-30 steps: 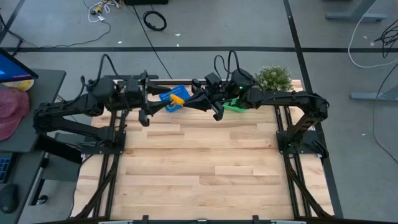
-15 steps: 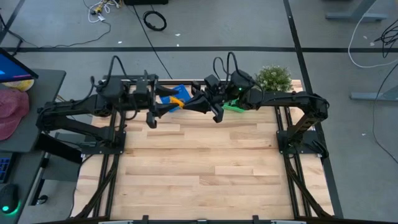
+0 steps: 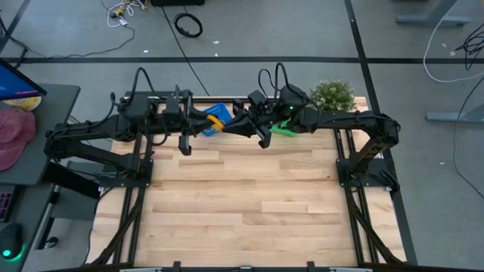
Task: Sort spring keychains
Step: Put the yellow spring keychain into the blue bin
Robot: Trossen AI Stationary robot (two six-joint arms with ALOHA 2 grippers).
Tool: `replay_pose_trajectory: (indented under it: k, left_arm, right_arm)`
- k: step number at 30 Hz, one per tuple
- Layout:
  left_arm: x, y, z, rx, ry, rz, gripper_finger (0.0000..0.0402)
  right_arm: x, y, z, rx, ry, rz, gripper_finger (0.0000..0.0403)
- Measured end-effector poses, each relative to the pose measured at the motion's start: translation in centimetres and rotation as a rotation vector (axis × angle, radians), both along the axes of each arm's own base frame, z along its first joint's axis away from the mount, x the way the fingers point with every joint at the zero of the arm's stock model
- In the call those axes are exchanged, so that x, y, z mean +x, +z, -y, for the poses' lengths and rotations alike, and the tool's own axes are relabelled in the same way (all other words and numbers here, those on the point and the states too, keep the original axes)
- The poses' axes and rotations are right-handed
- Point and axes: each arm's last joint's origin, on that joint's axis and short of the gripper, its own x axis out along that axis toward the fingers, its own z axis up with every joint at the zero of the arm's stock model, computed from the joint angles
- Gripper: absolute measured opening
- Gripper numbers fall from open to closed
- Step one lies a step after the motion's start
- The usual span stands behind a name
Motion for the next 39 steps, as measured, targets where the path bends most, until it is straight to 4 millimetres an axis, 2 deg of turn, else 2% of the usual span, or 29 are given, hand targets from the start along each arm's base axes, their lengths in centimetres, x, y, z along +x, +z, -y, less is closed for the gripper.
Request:
replay_pose_trajectory:
  k: [4, 9, 13, 17, 26, 29, 35, 39]
  left_arm:
    - [0.0, 0.0, 0.0, 0.000, 0.000, -0.001, 0.0023]
    - [-0.3, 0.1, 0.0, -0.001, -0.001, -0.003, 0.0040]
    - [-1.0, -0.2, 0.0, -0.004, 0.007, -0.051, 0.0030]
    - [-2.9, 0.1, 0.1, -0.006, 0.011, -0.074, 0.0022]
    - [-7.7, 0.0, 0.2, -0.069, 0.106, -0.154, 0.0029]
    - [-8.6, 0.0, 0.1, -0.076, 0.139, -0.159, 0.0025]
    - [-8.2, 0.2, -0.2, -0.081, 0.229, -0.142, 0.0027]
    - [-6.7, 0.0, -0.8, -0.096, 0.424, -0.128, 0.0027]
  right_arm:
    - [0.0, 0.0, 0.0, 0.003, 0.001, -0.006, 0.0031]
    - [-0.7, 0.4, 0.1, 0.023, 0.036, -0.042, 0.0099]
    - [-2.4, 1.5, 0.1, 0.013, 0.053, -0.113, 0.0150]
    - [-4.9, 2.7, -0.1, -0.035, -0.005, -0.171, 0.0177]
    - [-10.1, 4.7, -1.4, -0.091, -0.122, -0.273, 0.0174]
    - [-11.0, 5.0, -1.8, -0.121, -0.180, -0.284, 0.0169]
    - [-11.2, 5.1, -1.6, -0.132, -0.245, -0.282, 0.0166]
    - [-11.0, 5.0, -1.5, -0.144, -0.279, -0.284, 0.0166]
